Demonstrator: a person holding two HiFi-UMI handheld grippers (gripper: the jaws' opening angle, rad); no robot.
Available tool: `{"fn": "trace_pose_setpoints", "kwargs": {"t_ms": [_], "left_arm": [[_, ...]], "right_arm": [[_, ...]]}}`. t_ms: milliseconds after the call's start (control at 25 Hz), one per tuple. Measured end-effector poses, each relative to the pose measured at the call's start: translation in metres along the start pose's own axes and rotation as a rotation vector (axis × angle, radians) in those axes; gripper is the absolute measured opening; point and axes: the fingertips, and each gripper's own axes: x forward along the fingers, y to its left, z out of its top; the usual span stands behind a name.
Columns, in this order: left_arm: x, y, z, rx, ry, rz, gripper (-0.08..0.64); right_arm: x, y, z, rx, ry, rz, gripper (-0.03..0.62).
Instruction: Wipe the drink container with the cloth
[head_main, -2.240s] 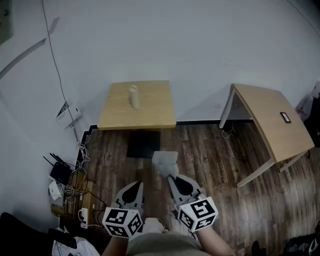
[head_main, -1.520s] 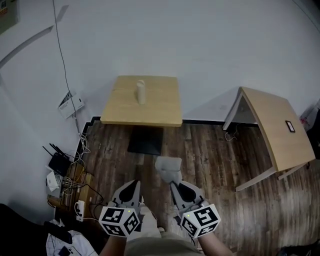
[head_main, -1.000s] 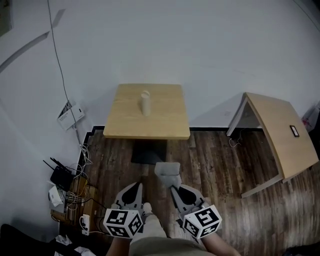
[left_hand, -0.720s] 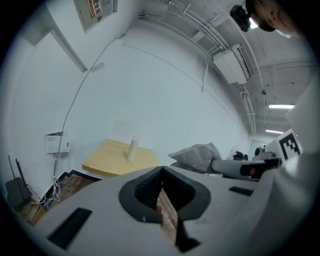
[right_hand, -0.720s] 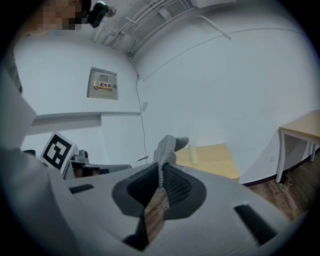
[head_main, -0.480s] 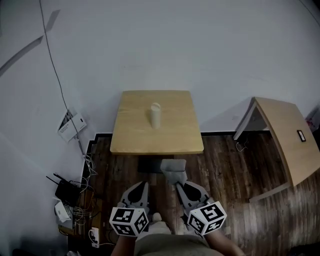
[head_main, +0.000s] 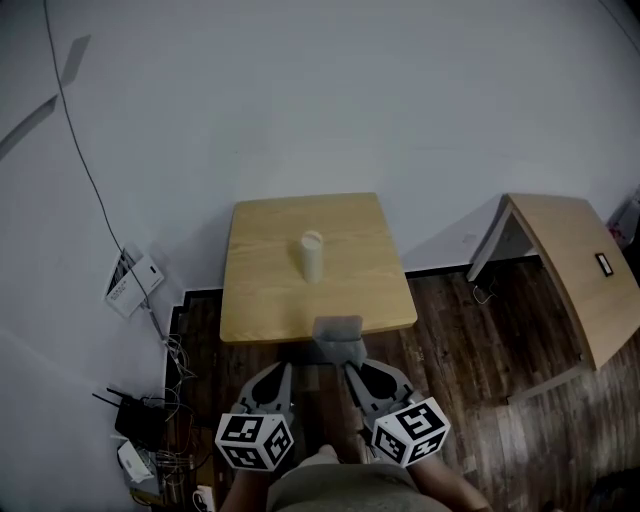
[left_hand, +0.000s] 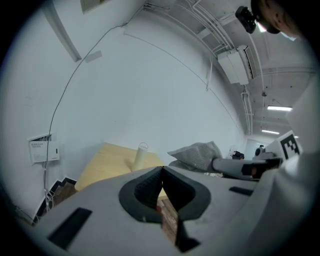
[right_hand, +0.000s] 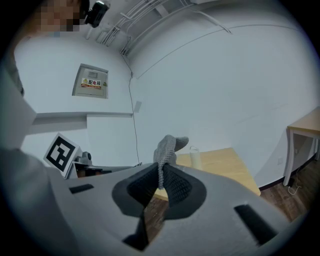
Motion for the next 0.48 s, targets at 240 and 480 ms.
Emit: {"fn": "trace_pose_setpoints", "kwargs": {"t_ms": [240,480], "left_arm": [[0.024,0.016,0.008,-0.017,0.004,-0.013,0.002],[0.040,0.022,0.008,-0.018,0.016,0.005,0.002]], "right_arm": [[0.021,-0.017,-0.001,0.011,0.027,-0.036,0.014],[0.035,-0.040,0.001,0.031,0.036,-0.040,0.014]]}}
